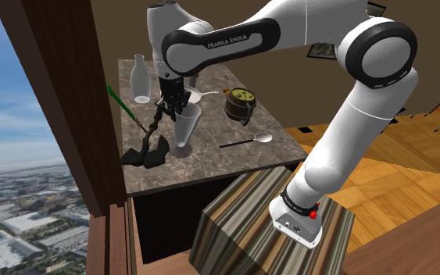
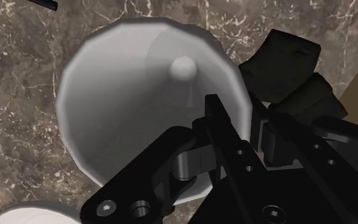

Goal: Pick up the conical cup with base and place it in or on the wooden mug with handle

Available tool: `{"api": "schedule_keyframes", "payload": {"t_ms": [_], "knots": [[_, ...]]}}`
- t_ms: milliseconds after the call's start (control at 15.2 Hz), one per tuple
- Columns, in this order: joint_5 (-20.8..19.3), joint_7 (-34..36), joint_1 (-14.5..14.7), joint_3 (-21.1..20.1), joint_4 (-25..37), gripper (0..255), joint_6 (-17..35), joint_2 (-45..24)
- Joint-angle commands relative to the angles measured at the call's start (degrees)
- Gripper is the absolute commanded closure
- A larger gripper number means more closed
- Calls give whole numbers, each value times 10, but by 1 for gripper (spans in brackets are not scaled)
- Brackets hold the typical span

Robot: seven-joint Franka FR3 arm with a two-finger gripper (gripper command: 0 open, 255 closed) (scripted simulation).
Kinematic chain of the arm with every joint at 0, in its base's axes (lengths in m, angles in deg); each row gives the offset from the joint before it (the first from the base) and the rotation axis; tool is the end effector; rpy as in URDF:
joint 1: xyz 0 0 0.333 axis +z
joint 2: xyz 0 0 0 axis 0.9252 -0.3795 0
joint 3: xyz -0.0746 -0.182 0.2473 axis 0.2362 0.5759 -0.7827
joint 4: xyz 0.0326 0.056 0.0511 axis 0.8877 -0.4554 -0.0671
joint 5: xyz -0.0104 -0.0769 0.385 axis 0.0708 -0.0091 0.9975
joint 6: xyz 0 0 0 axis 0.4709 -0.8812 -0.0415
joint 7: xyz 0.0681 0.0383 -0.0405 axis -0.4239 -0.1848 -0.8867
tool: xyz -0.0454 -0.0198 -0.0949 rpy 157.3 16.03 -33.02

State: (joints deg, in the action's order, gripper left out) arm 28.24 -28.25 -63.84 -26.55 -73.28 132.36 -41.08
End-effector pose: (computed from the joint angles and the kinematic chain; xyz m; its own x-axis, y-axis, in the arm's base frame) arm 0.5077 0.2171 0.4380 0.9956 -0.0668 -0.0657 -0.0572 -0.9888 0.1379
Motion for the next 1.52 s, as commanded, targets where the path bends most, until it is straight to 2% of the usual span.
{"api": "schedule_keyframes", "payload": {"t_ms": [0, 1452], "knots": [[2, -2, 0, 0, 11, 255, -15, 5], [10, -19, 1, -1, 165, 255, -181, 19]]}}
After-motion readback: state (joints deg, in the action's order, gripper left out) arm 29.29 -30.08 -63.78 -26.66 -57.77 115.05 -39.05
